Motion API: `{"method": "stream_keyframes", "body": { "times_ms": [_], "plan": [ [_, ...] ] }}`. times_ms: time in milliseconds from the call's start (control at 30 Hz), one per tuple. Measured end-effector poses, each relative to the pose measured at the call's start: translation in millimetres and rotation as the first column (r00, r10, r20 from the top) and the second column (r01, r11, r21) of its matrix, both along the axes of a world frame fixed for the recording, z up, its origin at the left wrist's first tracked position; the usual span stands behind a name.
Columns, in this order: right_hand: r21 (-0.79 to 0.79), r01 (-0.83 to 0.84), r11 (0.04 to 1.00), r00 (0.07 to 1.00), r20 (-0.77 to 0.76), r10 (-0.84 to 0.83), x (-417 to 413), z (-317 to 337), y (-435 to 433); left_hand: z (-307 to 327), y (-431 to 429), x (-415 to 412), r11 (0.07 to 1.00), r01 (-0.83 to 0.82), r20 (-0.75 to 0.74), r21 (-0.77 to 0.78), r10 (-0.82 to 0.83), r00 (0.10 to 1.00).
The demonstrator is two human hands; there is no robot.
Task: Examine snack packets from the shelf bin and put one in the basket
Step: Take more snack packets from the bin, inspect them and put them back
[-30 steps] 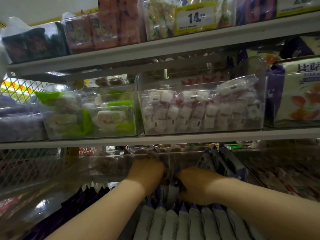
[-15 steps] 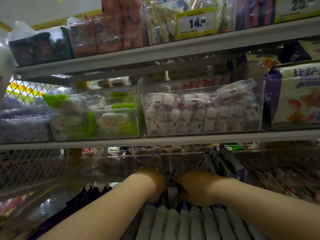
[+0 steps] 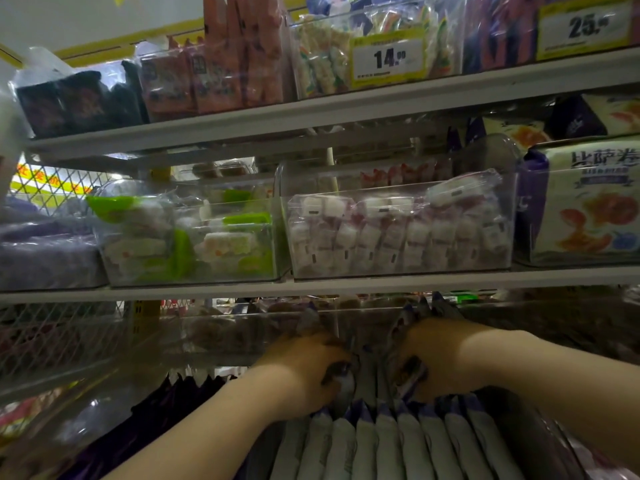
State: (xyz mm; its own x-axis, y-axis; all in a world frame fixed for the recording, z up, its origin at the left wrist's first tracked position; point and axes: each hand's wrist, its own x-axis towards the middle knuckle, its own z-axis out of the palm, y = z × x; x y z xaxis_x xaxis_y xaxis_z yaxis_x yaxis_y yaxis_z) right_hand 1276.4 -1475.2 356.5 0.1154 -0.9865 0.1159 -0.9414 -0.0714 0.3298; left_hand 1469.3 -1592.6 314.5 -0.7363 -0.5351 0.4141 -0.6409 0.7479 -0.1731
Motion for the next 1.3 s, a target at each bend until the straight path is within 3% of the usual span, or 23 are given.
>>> {"method": "stream_keyframes", "body": {
  "times_ms": [100, 267, 400, 500, 567, 633, 667, 733, 800, 867, 900, 967, 1033, 1100, 1200, 1300],
  "plan": [
    [0.003, -0.009, 1.0, 0.997, -0.081, 0.009, -3, -5, -1, 0, 8, -3, 0.999, -0.032, 0.051, -0.009, 0.032, 0.998],
    [-0.214, -0.007, 0.977, 0.971, -0.237, -0.045, -3, -8, -3, 3, 23, -3, 0.996, -0.071, 0.106, -0.052, 0.077, 0.991],
    [-0.317, -0.077, 0.945, 0.977, -0.212, 0.009, 2, -6, 15, 3, 36, 0, 0.995, -0.061, 0.076, -0.083, 0.067, 0.995],
    [-0.456, -0.194, 0.869, 0.973, -0.204, 0.111, 2, -9, 41, -5, 48, 0, 0.998, 0.047, -0.181, -0.031, -0.051, 0.982],
    [-0.549, -0.264, 0.793, 0.964, -0.17, 0.204, 5, -17, 62, -10, 62, 0, 0.993, 0.096, -0.462, 0.071, -0.053, 0.885],
    [-0.695, -0.315, 0.646, 0.934, -0.108, 0.34, 11, -30, 82, -15, 78, -2, 0.975, 0.143, -0.679, 0.169, 0.01, 0.734],
    [-0.779, -0.322, 0.539, 0.905, -0.087, 0.416, 13, -39, 90, -17, 88, -4, 0.934, 0.231, -0.764, 0.272, 0.063, 0.642],
    [-0.88, -0.313, 0.358, 0.846, -0.087, 0.526, 20, -61, 102, -24, 110, -9, 0.709, 0.506, -0.842, 0.492, 0.238, 0.484],
    [-0.893, -0.314, 0.322, 0.806, -0.071, 0.588, 29, -86, 109, -33, 130, -11, 0.433, 0.705, -0.825, 0.561, 0.367, 0.431],
    [-0.896, -0.309, 0.318, 0.766, -0.036, 0.641, 36, -113, 113, -45, 146, -13, 0.276, 0.827, -0.834, 0.49, 0.423, 0.353],
    [-0.89, -0.299, 0.345, 0.747, 0.006, 0.664, 38, -126, 116, -52, 151, -14, 0.273, 0.858, -0.848, 0.434, 0.446, 0.287],
    [-0.853, -0.256, 0.454, 0.686, 0.171, 0.707, 43, -150, 124, -68, 159, -13, 0.405, 0.847, -0.89, 0.346, 0.428, 0.159],
    [-0.829, -0.166, 0.534, 0.59, 0.351, 0.727, 48, -170, 132, -89, 168, -10, 0.528, 0.79, -0.926, 0.311, 0.354, 0.128],
    [-0.814, -0.029, 0.581, 0.436, 0.513, 0.74, 55, -185, 136, -114, 176, -6, 0.573, 0.766, -0.949, 0.29, 0.274, 0.154],
    [-0.709, 0.179, 0.683, 0.094, 0.703, 0.705, 62, -206, 138, -152, 185, -1, 0.547, 0.796, -0.964, 0.26, 0.195, 0.181],
    [-0.595, 0.207, 0.777, -0.112, 0.774, 0.623, 67, -227, 136, -186, 192, -2, 0.493, 0.837, -0.97, 0.239, 0.153, 0.188]
  ]
}}
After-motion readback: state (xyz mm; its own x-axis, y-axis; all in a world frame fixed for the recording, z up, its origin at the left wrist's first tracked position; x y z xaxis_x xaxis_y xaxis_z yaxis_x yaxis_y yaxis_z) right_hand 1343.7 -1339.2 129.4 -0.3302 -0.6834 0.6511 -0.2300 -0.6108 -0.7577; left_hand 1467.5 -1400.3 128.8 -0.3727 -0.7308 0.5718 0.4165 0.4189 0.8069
